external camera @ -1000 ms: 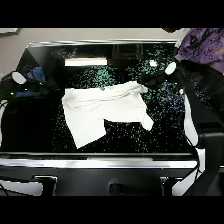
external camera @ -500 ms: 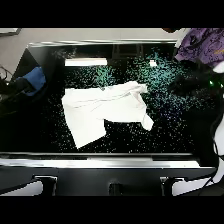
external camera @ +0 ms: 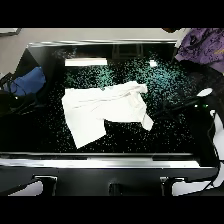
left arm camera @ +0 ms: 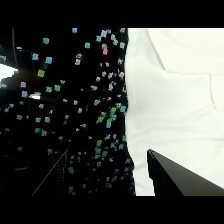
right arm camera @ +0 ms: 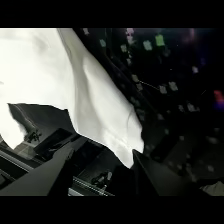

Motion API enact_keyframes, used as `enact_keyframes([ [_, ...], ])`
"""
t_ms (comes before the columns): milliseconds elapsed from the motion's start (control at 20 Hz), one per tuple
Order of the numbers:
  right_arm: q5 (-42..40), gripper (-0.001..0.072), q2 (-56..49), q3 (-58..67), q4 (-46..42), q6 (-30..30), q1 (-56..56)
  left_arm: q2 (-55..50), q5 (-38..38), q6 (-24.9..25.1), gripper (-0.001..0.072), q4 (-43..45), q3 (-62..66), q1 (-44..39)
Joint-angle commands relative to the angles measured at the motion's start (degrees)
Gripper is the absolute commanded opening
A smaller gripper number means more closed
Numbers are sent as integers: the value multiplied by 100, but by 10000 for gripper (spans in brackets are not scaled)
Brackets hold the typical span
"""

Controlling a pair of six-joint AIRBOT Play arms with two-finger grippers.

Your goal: Fold the clothes and pants, and hang the long-sleeved shirts on hangers.

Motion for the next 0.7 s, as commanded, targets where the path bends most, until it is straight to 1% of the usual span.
enact_keyframes([
  [0,-393,432,9,-483,-260,-33,339,4,179,17,579,-4,-111,-11],
  [100,-546,432,9,-651,-428,52,457,2,188,15,579,-9,-111,-17],
  [250,-678,428,9,-778,-417,94,483,2,203,15,579,-4,-111,-11],
  [400,-785,398,9,-778,-413,205,483,-9,138,-243,580,-24,-146,7],
  [500,-949,335,2,-778,-415,358,483,-7,223,-219,580,-24,-310,153],
  [550,-1027,329,-11,-778,-400,407,483,-7,223,-221,579,-26,-420,297],
  [600,-1088,234,-26,-778,-398,415,483,-4,223,-221,580,-35,-546,466],
  [650,-1143,155,-26,-778,-400,409,483,2,223,-151,580,-144,-713,660],
])
